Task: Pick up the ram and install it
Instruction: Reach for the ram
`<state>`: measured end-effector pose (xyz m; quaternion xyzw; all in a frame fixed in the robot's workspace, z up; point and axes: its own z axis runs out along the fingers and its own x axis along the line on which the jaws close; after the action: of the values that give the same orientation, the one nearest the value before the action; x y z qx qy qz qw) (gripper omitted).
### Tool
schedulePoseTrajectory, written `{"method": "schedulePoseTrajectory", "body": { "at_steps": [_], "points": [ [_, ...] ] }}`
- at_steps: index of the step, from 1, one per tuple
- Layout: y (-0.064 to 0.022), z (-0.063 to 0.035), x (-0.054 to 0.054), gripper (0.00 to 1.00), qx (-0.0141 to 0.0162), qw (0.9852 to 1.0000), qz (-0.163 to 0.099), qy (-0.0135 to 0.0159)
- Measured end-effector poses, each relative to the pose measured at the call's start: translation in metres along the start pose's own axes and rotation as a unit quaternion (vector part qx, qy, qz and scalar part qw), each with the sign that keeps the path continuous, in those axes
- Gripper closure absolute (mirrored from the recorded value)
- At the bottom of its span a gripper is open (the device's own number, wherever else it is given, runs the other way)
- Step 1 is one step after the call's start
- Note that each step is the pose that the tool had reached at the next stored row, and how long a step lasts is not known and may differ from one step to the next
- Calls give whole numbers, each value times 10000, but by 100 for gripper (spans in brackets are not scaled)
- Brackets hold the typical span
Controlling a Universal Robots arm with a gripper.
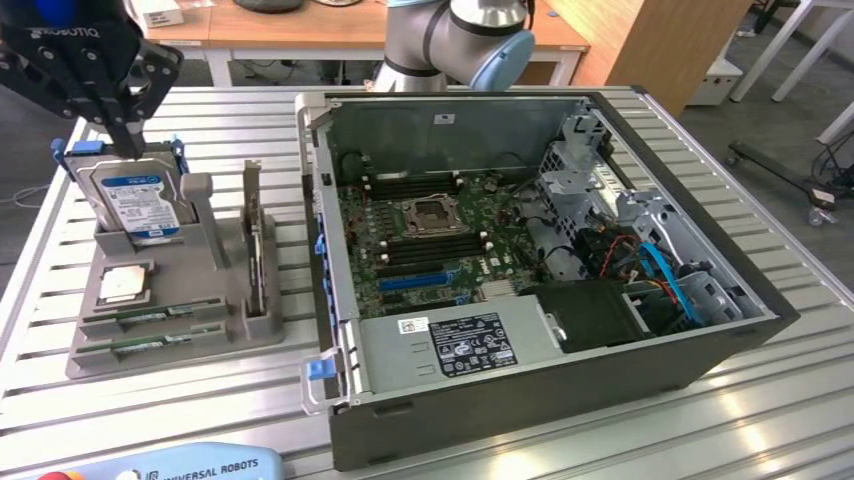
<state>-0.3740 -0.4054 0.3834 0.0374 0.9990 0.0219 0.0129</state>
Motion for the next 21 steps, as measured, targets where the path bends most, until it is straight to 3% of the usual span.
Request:
{"method": "schedulePoseTrajectory", "body": {
  "at_steps": [21],
  "points": [
    [-68, -3, -5, 90, 0, 10000, 0, 0]
  ]
}}
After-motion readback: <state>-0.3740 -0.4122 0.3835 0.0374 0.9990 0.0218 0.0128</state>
